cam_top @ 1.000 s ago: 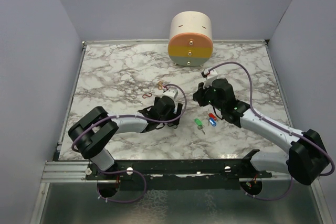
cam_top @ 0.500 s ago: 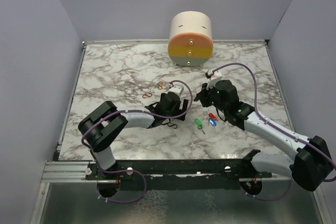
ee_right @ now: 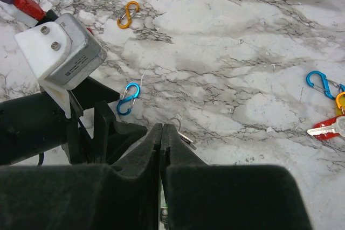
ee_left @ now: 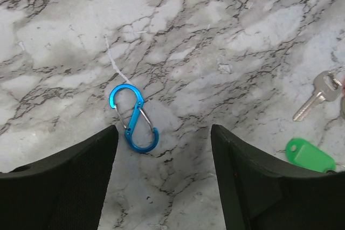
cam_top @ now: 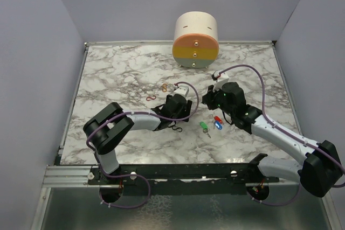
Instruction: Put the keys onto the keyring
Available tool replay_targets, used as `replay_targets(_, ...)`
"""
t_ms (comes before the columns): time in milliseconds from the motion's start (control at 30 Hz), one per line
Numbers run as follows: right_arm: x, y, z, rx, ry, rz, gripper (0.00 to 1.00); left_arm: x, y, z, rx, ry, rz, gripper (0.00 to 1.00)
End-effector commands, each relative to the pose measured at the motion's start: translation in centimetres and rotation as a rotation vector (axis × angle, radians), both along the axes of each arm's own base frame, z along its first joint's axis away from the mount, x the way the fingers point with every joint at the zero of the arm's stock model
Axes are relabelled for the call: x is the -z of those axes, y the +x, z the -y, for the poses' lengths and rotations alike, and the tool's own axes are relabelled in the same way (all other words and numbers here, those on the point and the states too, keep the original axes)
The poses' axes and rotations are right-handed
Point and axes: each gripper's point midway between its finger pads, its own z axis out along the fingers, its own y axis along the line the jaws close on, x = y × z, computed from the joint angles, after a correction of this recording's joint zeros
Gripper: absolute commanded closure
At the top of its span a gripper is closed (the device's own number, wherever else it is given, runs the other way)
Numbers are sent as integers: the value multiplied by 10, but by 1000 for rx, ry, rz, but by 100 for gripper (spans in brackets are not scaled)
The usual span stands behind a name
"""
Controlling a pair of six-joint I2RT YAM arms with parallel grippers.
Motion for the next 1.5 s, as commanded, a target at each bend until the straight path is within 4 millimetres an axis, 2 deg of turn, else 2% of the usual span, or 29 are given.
replay_targets(0,-1,1,7,25,-9,11,99,23,-6,-28,-62,117,-36,31)
replay_targets(133,-1,2,7,24,-13,12,99,26,-4,-30,-70,138,-31,38)
replay_targets(767,2,2,7,22,-19,9,99,36,4,-28,-79,164,-24,60)
replay_targets(933,3,2,7,22,-21,9,99,37,2,-29,-75,167,-29,73)
replay_targets(1133,4,2,7,21,-19,6,99,37,1,-29,-71,167,-34,99)
replay_targets(1333,9,-1,4,-2,-16,-1,99,32,2,-29,-72,164,-27,100)
replay_targets(1467,12,-6,-4,-79,-22,8,99,17,5,-29,-75,153,0,100)
